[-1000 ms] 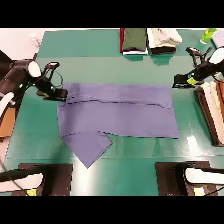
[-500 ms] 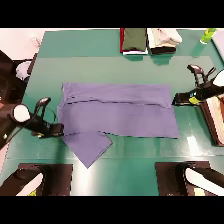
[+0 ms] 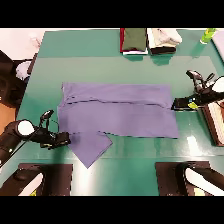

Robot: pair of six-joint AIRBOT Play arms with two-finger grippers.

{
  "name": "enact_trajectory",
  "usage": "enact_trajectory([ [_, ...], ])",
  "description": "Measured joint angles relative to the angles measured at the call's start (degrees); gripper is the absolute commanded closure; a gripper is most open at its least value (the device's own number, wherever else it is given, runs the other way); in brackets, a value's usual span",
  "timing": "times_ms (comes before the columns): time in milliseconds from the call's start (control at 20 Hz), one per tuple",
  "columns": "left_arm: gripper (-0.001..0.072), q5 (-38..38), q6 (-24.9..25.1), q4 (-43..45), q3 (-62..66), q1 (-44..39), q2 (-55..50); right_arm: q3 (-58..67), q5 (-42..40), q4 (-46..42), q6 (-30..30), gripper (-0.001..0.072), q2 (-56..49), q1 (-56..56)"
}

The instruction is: Fold the shirts.

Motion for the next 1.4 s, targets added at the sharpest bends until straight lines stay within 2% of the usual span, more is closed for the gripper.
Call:
enact_trajectory([
  [50, 0.0332, 0.9, 0.0, -0.7, -0.4, 0.0, 0.1, 0.0, 0.0, 0.0, 0.3, 0.0200, 0.0, 0.0],
  [200, 0.0355, 3.6, 0.1, -2.1, -1.2, 0.0, 0.2, -0.1, 0.0, 0.0, 0.9, 0.0200, 0.0, 0.0],
  [250, 0.0613, 4.2, 0.1, -2.3, -1.4, 0.0, 0.2, -0.1, 0.0, 0.0, 0.9, 0.0200, 0.0, 0.0],
  [300, 0.0685, 4.9, 0.2, -1.9, -1.5, 0.0, 0.1, -0.1, 0.0, 0.0, 1.0, 0.0200, 0.1, 0.0],
  [650, 0.0685, 2.4, 3.8, -0.3, 1.8, 0.0, 0.2, -3.5, 2.9, -1.2, 1.1, 0.0191, 0.7, -1.5],
  [700, 0.0684, 1.5, 4.1, 0.8, 2.6, 0.0, 0.2, -5.3, 3.1, -1.4, 1.1, 0.0123, 1.3, -2.5],
  [750, 0.0684, 0.8, 4.4, 1.6, 3.2, 0.0, 0.2, -7.2, 3.3, -1.4, 1.1, 0.0119, 1.9, -3.8],
  [850, 0.0684, -0.3, 4.9, 2.7, 3.9, 0.0, 0.2, -11.5, 3.6, -1.4, 1.1, 0.0121, 3.6, -6.7],
  [950, 0.0684, -0.8, 5.1, 3.2, 4.3, -0.1, 0.2, -15.6, 3.6, -0.4, 1.1, 0.0158, 5.3, -8.9],
  [1200, 0.0684, -1.4, 5.4, 3.8, 4.7, 0.0, 0.2, -22.2, 1.2, 2.1, 0.7, 0.0163, 6.8, -10.2],
  [1250, 0.0684, -1.6, 5.4, 3.8, 4.7, 0.0, 0.2, -22.6, 0.9, 2.3, 0.7, 0.0193, 6.3, -9.6],
  [1300, 0.0684, -1.6, 5.4, 3.8, 4.7, 0.0, 0.2, -23.0, 0.6, 2.2, 0.8, 0.0288, 5.9, -8.7],
  [1350, 0.0684, -1.6, 5.4, 3.8, 4.8, 0.0, 0.2, -23.3, 0.3, 2.4, 1.0, 0.0307, 5.4, -7.6],
  [1400, 0.0684, -1.6, 5.5, 3.8, 4.8, 0.0, 0.2, -23.5, 0.0, 2.3, 1.2, 0.0390, 5.2, -6.4],
])
